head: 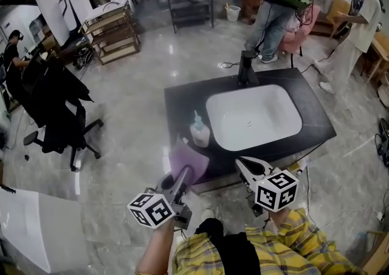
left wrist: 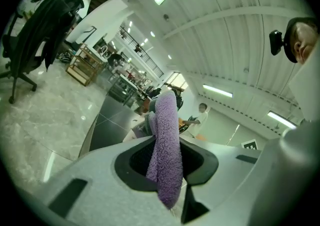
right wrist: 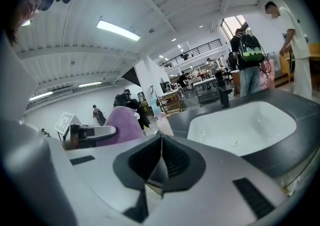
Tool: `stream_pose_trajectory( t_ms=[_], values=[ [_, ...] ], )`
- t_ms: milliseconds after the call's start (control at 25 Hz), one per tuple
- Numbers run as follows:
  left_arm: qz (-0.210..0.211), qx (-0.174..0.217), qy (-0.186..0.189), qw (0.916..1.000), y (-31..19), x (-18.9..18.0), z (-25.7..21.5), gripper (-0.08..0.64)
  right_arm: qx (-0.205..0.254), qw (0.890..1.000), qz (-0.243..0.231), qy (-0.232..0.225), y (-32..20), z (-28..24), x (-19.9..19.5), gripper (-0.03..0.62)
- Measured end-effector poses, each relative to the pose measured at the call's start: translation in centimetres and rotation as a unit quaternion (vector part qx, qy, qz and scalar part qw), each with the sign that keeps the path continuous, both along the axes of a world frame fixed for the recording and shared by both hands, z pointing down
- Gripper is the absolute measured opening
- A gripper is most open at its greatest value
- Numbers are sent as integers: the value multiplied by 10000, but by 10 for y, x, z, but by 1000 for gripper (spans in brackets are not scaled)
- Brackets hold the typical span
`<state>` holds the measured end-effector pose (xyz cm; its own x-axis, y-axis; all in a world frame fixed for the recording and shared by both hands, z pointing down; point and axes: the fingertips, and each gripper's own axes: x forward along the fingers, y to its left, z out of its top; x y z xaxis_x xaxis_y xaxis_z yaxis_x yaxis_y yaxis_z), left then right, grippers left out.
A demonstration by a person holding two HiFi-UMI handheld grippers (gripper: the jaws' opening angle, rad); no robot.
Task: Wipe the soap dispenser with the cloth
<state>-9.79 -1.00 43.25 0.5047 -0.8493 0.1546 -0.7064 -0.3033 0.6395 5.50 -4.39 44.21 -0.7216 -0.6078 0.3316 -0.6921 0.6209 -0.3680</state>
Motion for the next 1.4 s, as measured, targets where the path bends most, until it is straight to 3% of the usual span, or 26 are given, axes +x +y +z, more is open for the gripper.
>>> stream_pose_trajectory(
  t_ms=[480, 720, 1160, 1400],
  values=[
    [580, 75, 172, 9981, -42, -18, -2, 75, 472, 9983, 305, -139, -63, -24, -27, 6],
    [1043, 99, 341, 9939, -49, -2, -11, 76, 481, 9984, 274, -136, -83, -26, -28, 8],
    [830, 112, 358, 9958, -68, 6, -21, 77, 584, 9971, -423, -249, -121, -34, -47, 8],
    [823, -85, 536, 9951, -77, 14, -8, 77, 436, 9960, -742, -231, -129, -22, -62, 8]
  ],
)
